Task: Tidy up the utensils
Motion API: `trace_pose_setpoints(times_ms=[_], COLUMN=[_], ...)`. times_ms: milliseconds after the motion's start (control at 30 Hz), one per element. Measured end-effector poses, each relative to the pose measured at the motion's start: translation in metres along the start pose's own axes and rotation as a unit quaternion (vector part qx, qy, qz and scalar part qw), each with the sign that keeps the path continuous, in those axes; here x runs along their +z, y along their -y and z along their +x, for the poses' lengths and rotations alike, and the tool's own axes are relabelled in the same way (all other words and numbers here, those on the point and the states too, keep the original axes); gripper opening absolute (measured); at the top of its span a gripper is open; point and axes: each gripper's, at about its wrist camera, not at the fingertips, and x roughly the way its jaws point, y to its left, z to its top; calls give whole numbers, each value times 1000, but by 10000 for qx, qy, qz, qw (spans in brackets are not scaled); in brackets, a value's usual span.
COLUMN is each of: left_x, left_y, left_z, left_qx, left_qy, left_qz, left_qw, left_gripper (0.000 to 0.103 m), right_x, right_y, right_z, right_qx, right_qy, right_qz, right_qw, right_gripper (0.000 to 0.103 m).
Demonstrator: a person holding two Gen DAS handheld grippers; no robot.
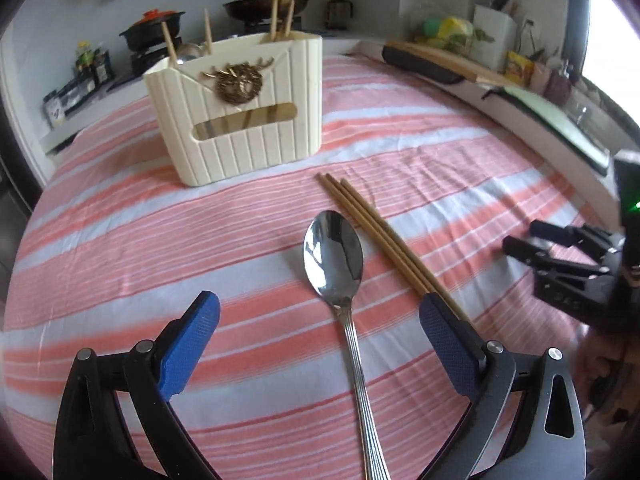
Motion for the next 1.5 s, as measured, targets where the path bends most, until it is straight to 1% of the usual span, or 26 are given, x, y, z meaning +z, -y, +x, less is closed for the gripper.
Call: trace_pose_setpoints(times_ms=[33,100,133,200,300,333,400,433,467,500,533,567,633,733,833,867,933,1033,1100,1133,1200,1233,1300,1333,1433,1500], left_x=[0,-2,-4,-6,-11,-13,-17,-19,-20,-22,-23,-24,-29,-32,-33,-34,-38,-46,-52,-54,-59,-62,-67,-69,-76,-78], left_y=[3,9,6,-4,-26,-32,-42,-45,-45,-45,-43,-40,-32,-26,-27,-30,-41,-64,-78,-81,-83,-82,-78,-78,-86,-87], left_z=[10,30,30,29,29,30,30,29,29,28,26,25,14,10,8,8,5,2,0,0,-2,-3,-8,-10,-12,-14], left_qx=[176,754,818,1052,930,863,741,728,747,780,819,853,907,981,1113,1164,1253,1183,1031,933,622,522,477,464,342,374], left_qy=[-83,-231,-150,-123,-182,-207,-238,-245,-246,-237,-231,-227,-197,-175,-170,-181,-202,-274,-334,-357,-421,-428,-417,-434,-528,-512], left_qz=[75,291,285,146,-204,-357,-618,-679,-703,-693,-652,-603,-517,-402,-308,-307,-371,-607,-810,-861,-852,-757,-546,-518,-747,-721], left_qw=[9998,9965,9961,9943,9953,9954,9950,9947,9944,9943,9942,9943,9943,9942,9932,9926,9912,9907,9908,9913,9935,9948,9965,9966,9952,9954], left_gripper=[100,100,101,101,101,101,101,101,101,101,101,101,101,101,101,101,101,101,101,101,101,101,101,102,103,103], right_x=[0,0,0,2,11,14,21,23,24,25,25,25,27,32,34,34,34,27,21,18,10,8,1,-2,-8,-10], right_y=[1,6,9,11,-7,-16,-37,-46,-54,-63,-68,-70,-71,-72,-85,-86,-76,-48,-32,-27,-20,-18,-19,-19,-19,-17], right_z=[0,-5,-10,-22,-29,-30,-22,-15,-8,0,7,10,10,13,14,14,12,9,5,3,-2,-5,-9,-10,-13,-13], right_qx=[32,171,321,854,1534,1713,2035,2150,2226,2243,2170,2135,2019,1877,1530,1421,1112,849,686,687,756,802,851,844,896,929], right_qy=[12,109,199,307,210,182,-34,-191,-331,-516,-657,-685,-740,-834,-813,-803,-766,-693,-657,-631,-582,-546,-497,-474,-296,-189], right_qz=[21,137,235,422,178,56,-234,-343,-431,-539,-611,-625,-634,-666,-1095,-1105,-934,-615,-548,-542,-541,-564,-622,-645,-617,-634], right_qw=[10000,9997,9990,9950,9878,9850,9788,9758,9734,9717,9720,9725,9745,9764,9788,9804,9864,9921,9940,9942,9940,9937,9932,9932,9936,9935], right_gripper=[52,52,52,52,52,50,37,33,26,20,16,12,12,12,8,5,4,5,5,5,12,16,49,55,56,56])
